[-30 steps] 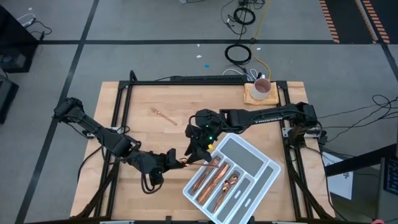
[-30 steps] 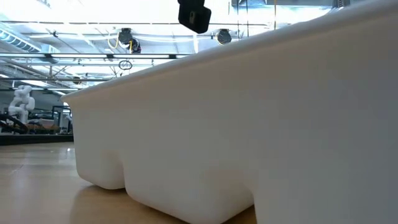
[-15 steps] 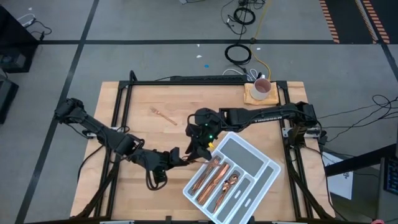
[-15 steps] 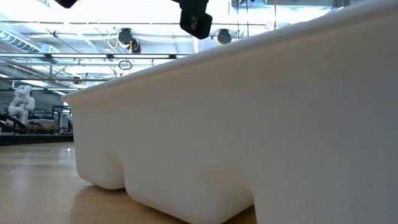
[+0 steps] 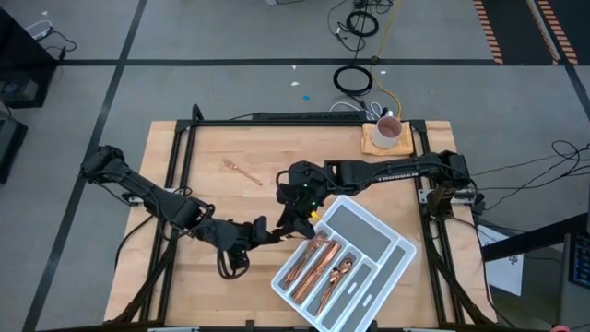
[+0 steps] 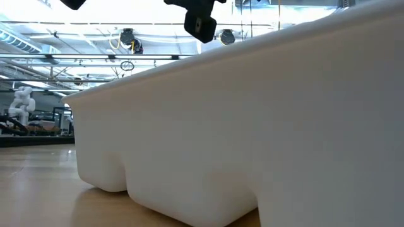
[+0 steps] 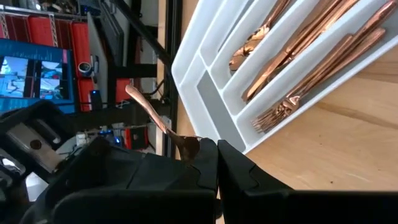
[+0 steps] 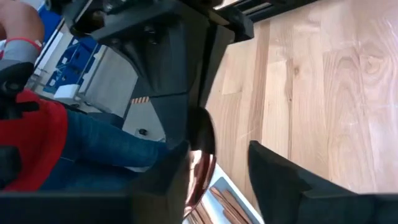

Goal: Sort silverware
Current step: Put the gold spoon into the silverware tray

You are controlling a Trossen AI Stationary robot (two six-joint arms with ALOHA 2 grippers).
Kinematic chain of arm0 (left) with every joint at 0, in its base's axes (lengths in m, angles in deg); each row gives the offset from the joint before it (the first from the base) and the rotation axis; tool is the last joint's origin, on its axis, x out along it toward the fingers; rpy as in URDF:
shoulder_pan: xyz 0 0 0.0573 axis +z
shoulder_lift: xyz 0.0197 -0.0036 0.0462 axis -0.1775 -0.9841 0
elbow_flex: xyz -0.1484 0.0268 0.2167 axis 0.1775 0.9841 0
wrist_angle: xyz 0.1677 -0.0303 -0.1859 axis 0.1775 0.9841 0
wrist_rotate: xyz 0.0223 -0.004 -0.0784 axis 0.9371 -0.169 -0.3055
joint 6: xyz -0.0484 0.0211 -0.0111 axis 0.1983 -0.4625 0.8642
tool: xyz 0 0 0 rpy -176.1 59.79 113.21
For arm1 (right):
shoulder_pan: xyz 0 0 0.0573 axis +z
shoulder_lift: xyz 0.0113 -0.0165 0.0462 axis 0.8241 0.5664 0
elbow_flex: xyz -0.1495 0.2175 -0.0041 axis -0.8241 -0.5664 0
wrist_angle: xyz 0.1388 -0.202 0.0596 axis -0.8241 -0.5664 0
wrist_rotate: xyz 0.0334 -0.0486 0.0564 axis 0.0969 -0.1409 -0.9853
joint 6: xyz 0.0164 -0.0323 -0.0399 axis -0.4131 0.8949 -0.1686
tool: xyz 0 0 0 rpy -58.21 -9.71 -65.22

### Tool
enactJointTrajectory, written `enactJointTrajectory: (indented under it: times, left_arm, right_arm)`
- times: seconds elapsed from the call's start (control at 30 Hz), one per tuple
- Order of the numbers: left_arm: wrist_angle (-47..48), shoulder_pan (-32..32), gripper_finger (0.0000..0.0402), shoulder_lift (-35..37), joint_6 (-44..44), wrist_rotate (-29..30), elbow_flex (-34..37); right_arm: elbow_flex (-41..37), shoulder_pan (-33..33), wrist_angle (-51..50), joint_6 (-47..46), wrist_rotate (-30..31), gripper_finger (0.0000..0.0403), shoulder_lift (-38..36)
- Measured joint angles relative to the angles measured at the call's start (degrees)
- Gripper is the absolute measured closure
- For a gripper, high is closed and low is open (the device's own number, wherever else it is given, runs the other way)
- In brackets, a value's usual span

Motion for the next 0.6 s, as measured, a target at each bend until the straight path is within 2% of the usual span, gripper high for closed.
enactJointTrajectory:
  times: [0.17,0.3,0.5,0.6]
  left_arm:
    - [0.00,0.28,0.0402,0.00,-0.01,0.05,0.00]
    - [0.23,0.57,0.0401,0.00,0.04,0.04,0.02]
    - [0.35,1.01,0.0402,0.00,0.46,0.27,0.07]
    - [0.58,1.02,0.0396,0.00,1.66,0.56,0.11]
  right_arm:
    - [0.00,-0.27,-0.16,1.65,-0.02,0.0316,0.00]
    - [0.00,-0.33,-0.01,4.59,-0.10,0.0388,0.00]
    - [0.00,-0.33,-0.25,5.14,1.53,0.0401,0.00]
    - [0.00,-0.21,-0.36,4.21,4.46,0.0402,-0.01]
